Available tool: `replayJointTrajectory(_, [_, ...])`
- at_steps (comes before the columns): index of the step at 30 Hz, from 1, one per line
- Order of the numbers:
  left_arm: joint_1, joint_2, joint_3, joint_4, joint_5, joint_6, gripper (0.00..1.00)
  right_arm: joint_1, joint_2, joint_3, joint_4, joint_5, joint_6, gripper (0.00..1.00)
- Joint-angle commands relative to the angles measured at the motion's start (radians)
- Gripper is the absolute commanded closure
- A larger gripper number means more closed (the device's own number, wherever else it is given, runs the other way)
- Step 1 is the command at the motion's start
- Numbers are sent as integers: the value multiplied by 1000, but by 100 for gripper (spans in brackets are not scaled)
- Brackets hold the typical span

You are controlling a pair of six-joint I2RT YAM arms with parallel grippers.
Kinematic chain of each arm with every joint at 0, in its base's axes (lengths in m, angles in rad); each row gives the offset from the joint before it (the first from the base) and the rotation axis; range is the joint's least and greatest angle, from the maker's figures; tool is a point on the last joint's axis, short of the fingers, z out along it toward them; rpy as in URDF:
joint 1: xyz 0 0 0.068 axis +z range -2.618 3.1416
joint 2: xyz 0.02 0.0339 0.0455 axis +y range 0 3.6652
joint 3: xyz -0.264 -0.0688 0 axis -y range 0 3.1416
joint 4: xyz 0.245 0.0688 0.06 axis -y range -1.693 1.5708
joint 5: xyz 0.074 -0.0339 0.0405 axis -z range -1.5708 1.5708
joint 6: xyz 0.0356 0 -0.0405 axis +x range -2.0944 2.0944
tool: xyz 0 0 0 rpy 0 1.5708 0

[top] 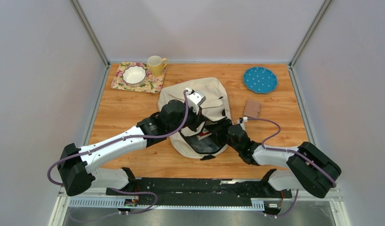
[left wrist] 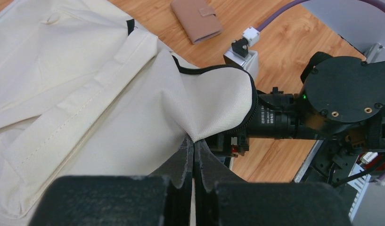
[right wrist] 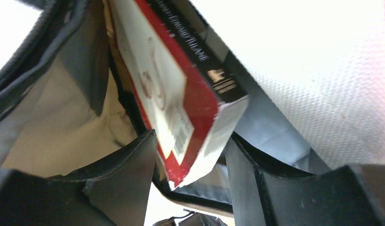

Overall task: Pack the student bag
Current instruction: Place the book in the student bag.

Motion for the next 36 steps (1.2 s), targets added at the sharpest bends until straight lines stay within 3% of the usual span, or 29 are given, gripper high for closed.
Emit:
replayJointTrajectory(1, [-8, -58, 11, 109, 31, -17, 100, 7, -92, 1, -51, 22, -80, 43])
replayJointTrajectory(3, [-7, -60, 5, 114, 31, -20, 100, 7, -112, 3, -73, 26, -76, 49])
replayJointTrajectory(5, [-7, -58, 0, 118, 34, -23, 100, 7, -115, 9, -80, 31, -65, 65])
replayJointTrajectory(8, [-7, -58, -3, 121, 40, -28, 100, 6, -78, 44, -71, 29, -65, 74])
replayJointTrajectory(9, [-8, -58, -3, 120, 39, -29, 100, 6, -47, 67, -56, 31, -59, 85])
replayJointTrajectory(13, [-8, -66, -6, 118, 36, -35, 100, 7, 45, 115, 51, 34, -7, 100])
replayJointTrajectory(18, [-8, -69, -17, 131, 40, -54, 100, 10, 218, 120, 350, 104, 154, 100])
replayJointTrajectory(23, [-7, -74, -17, 124, 48, -66, 100, 29, 359, 211, 412, 121, 219, 100])
replayJointTrajectory(26, [-7, -83, -24, 117, 45, -64, 100, 32, 384, 209, 479, 152, 195, 92])
replayJointTrajectory(30, [-7, -95, -46, 115, 34, -64, 100, 32, 329, 184, 380, 128, 139, 64])
replayJointTrajectory(36, [-7, -91, -66, 100, 30, -63, 100, 33, 88, 117, 63, 92, -47, 49])
